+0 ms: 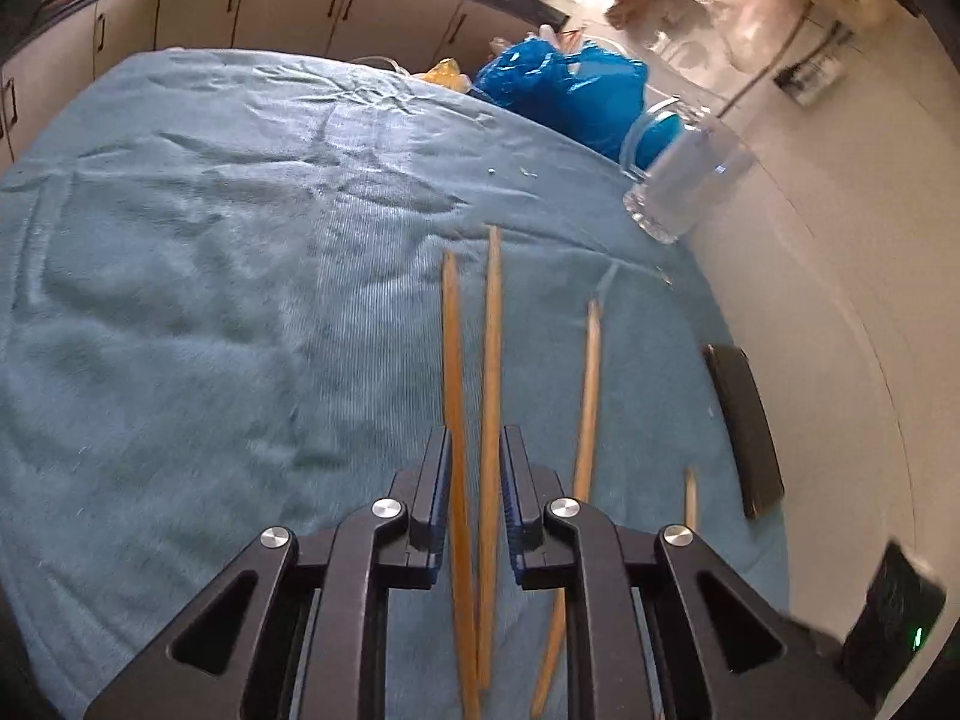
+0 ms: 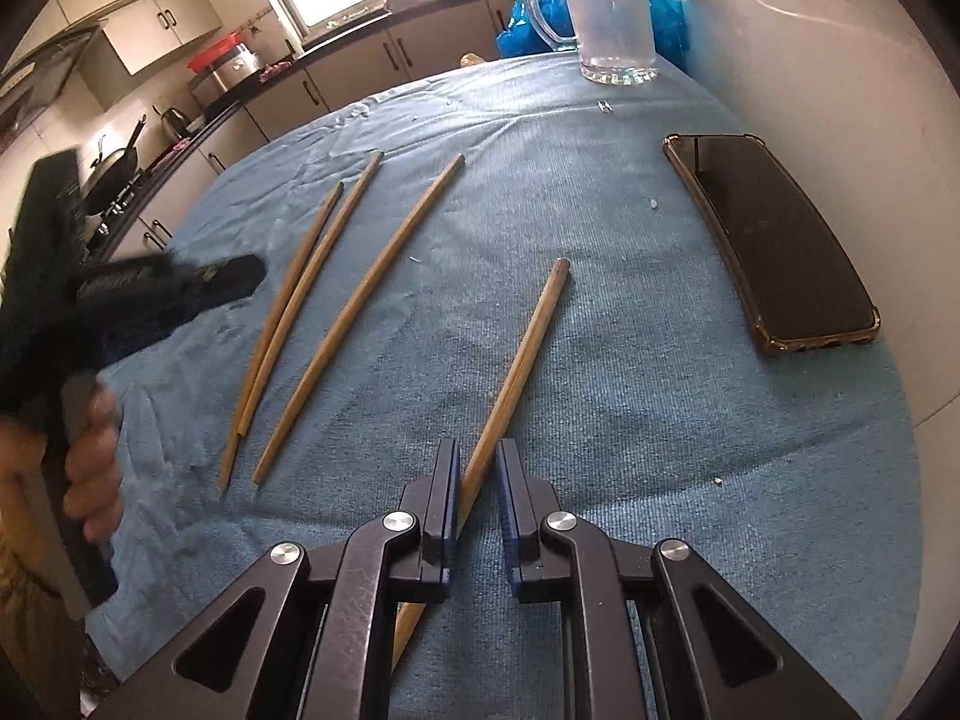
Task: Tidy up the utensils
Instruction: 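Grasp a chopstick with the left tool while the right tool grasps another, then lift both held chopsticks upright and carry them toward the black cup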
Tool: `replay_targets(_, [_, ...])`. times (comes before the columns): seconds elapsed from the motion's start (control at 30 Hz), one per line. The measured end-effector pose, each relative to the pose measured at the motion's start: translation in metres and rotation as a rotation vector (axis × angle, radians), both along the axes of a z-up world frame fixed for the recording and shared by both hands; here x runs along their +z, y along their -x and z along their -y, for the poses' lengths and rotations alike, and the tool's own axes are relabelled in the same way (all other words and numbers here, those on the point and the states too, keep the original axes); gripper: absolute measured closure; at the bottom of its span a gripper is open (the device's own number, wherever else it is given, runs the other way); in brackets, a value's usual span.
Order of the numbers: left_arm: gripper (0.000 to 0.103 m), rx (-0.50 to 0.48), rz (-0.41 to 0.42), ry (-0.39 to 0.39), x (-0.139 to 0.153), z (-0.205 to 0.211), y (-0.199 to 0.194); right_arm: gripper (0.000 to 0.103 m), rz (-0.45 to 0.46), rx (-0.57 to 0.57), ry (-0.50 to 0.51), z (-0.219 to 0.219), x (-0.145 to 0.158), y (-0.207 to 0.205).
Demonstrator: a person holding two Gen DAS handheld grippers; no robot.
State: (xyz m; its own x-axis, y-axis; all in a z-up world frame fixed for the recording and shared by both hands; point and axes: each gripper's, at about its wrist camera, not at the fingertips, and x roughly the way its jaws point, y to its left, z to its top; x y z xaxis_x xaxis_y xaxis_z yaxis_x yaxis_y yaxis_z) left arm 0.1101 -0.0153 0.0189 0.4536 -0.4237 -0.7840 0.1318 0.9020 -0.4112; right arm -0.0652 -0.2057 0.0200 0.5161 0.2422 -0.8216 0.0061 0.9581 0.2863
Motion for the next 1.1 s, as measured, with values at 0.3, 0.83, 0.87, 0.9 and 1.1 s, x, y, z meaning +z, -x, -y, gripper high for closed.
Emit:
replay_targets(0.3, [0.091, 0.001, 0.021, -0.166, -0.010, 0.028, -0.024, 0.089, 0.035, 0.015, -0.065, 0.008, -0.003, 0.003])
replay_targets(0.83, [0.096, -0.018, -0.034, -0.269, -0.007, 0.001, 0.035, 0.091, 0.000, 0.004, -0.004, 0.001, 0.000, -0.002])
replay_targets(0.87, [0.096, -0.020, -0.041, -0.261, -0.007, -0.005, 0.046, 0.091, -0.005, 0.006, 0.004, 0.000, 0.000, -0.001])
replay_targets(0.9, [0.096, -0.020, -0.045, -0.257, -0.006, -0.011, 0.059, 0.091, -0.009, 0.011, 0.013, -0.001, 0.001, 0.002])
replay_targets(1.1, [0.096, -0.043, -0.061, -0.201, -0.005, -0.044, 0.139, 0.091, -0.069, 0.072, 0.048, -0.003, 0.003, 0.029])
